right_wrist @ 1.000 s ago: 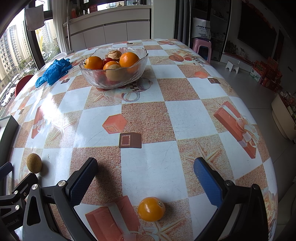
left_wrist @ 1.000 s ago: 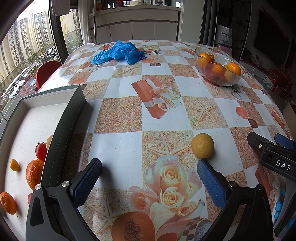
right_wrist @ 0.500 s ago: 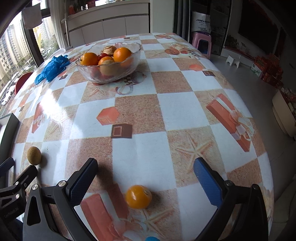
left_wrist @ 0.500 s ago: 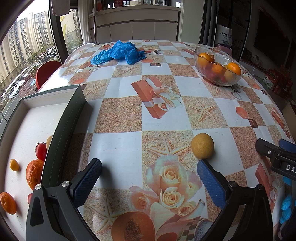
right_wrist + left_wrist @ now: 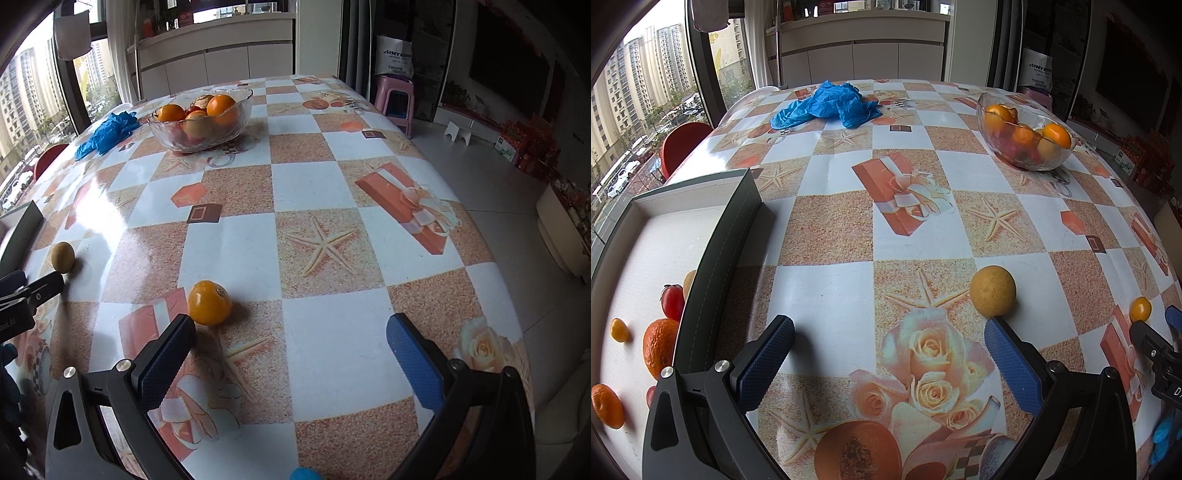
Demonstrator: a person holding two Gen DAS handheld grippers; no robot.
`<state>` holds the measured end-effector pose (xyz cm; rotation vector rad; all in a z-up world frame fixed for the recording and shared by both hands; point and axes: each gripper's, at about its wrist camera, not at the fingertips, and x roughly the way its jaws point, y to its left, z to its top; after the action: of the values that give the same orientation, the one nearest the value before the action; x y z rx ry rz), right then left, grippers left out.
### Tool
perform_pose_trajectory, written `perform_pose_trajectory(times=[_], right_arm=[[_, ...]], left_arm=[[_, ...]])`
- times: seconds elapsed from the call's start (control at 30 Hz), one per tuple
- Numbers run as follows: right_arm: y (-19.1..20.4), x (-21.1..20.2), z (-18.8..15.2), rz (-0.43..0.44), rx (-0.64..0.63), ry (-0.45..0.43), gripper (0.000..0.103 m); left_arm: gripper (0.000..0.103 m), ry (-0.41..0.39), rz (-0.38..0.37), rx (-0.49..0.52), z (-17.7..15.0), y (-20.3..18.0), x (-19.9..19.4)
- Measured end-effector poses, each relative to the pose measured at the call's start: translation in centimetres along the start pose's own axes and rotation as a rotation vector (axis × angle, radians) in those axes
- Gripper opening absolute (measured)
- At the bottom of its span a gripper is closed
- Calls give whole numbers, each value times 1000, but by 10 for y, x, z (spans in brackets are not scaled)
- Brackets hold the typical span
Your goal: Organize fruits
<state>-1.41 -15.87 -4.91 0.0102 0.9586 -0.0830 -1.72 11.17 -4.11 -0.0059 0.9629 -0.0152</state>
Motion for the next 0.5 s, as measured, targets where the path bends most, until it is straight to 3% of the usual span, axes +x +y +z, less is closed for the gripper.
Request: perform_pose_trajectory(times=[0.5], right_arm=[[0,0,0,-1,-1,0,103]], left_arm=[[103,0,6,-7,0,-1,0]])
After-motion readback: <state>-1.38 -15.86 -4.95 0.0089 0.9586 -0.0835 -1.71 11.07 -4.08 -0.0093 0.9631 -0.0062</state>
